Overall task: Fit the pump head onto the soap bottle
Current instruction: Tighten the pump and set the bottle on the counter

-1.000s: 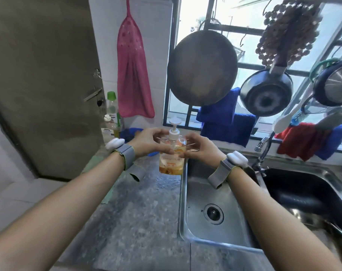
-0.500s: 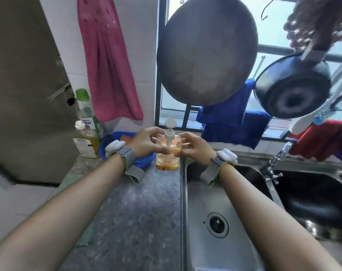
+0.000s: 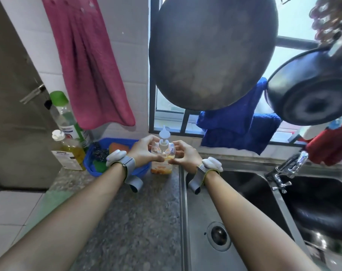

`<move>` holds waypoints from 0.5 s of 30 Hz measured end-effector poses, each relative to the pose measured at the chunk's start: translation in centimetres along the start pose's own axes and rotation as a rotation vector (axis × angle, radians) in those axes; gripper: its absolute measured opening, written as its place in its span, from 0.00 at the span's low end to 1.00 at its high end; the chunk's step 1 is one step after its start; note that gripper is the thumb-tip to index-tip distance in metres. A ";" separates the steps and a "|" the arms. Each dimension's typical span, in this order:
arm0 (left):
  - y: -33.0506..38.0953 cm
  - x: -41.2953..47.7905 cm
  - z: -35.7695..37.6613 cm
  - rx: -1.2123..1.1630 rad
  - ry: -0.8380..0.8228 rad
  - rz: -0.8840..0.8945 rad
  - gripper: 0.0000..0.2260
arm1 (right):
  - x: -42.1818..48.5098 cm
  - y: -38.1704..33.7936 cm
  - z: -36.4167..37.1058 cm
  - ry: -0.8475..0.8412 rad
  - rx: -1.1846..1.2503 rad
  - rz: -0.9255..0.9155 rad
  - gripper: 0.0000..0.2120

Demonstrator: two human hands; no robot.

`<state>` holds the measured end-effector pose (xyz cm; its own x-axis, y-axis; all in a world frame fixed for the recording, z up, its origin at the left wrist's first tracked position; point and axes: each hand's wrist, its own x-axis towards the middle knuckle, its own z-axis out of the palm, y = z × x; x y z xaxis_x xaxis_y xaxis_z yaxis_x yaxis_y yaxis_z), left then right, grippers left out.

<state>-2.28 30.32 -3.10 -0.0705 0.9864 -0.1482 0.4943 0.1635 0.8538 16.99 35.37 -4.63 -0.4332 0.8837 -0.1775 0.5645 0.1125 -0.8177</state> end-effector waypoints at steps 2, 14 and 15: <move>-0.5 0.5 0.1 0.015 0.003 -0.004 0.28 | 0.4 0.4 0.3 -0.008 0.001 0.006 0.29; -1.0 1.0 0.6 0.080 -0.024 -0.009 0.31 | 0.8 1.0 0.8 0.026 0.008 0.045 0.31; -0.9 0.9 0.7 0.104 -0.022 -0.001 0.34 | 0.7 1.0 0.9 0.023 0.000 0.053 0.34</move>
<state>-2.16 31.09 -4.40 -0.0521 0.9856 -0.1607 0.5818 0.1607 0.7973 16.61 35.72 -6.11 -0.3863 0.8987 -0.2077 0.5866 0.0655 -0.8072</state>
